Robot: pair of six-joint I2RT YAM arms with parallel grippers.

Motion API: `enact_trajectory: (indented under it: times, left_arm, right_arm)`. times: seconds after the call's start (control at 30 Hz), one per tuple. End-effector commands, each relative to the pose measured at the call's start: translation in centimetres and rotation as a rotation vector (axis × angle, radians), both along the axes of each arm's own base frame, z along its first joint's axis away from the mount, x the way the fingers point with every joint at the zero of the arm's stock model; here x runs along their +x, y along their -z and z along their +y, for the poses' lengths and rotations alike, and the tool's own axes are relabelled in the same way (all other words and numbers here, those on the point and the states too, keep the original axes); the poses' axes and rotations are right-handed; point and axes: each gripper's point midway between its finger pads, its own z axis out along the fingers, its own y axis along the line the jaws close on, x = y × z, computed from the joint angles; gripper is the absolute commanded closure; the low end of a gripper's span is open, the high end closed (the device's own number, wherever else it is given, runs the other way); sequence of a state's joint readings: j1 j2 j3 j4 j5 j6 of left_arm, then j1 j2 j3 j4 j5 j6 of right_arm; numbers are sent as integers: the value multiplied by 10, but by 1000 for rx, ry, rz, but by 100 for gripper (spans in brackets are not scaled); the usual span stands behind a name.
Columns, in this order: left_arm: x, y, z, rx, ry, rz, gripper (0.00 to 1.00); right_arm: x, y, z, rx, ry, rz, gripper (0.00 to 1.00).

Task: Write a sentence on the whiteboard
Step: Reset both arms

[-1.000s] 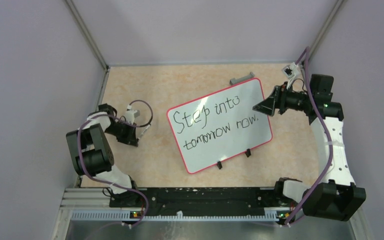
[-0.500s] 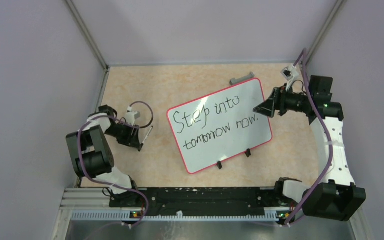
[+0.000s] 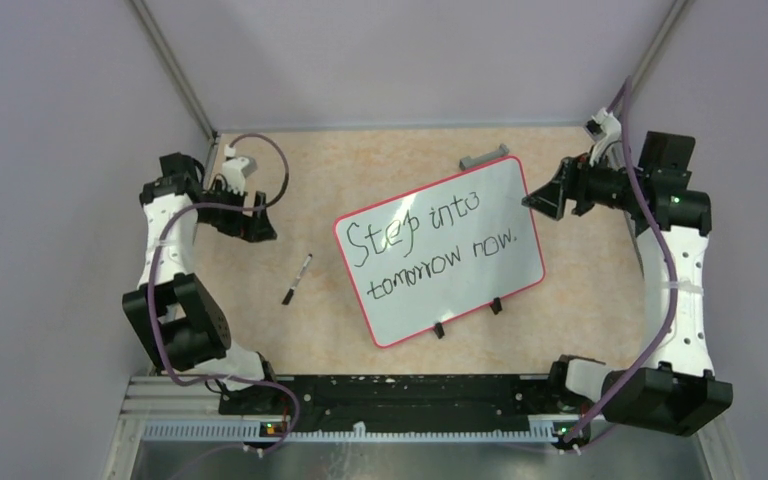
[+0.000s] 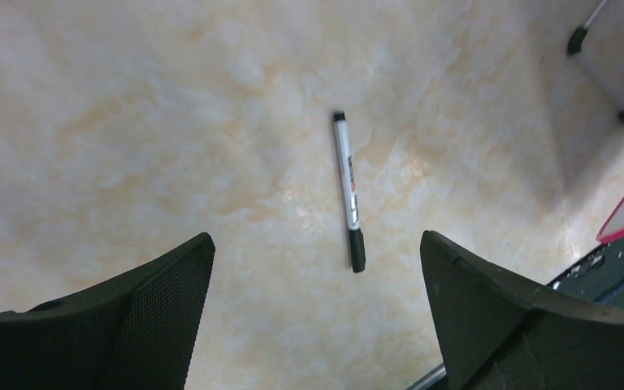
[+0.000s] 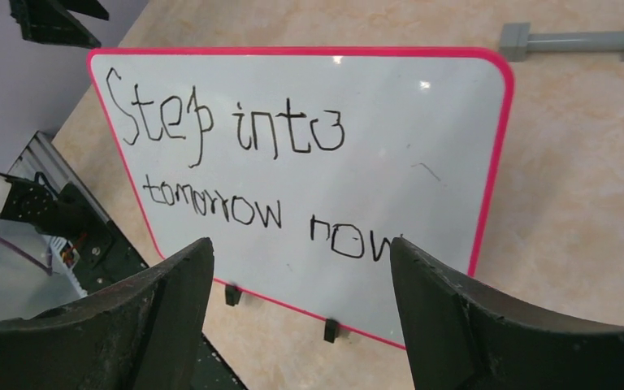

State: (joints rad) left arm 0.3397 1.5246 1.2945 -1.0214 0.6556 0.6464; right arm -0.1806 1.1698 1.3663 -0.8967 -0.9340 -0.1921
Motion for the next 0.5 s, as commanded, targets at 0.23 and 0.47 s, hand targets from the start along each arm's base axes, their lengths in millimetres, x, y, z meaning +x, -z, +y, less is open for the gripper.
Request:
enact_trajectory:
  times: [0.23, 0.47]
  left_arm:
    - [57, -114, 6, -54, -143, -255, 1]
    - [59, -95, 13, -31, -209, -264, 1]
  right_arm:
    - [32, -18, -80, -80, 178, -58, 23]
    - [38, 22, -125, -67, 263, 40, 23]
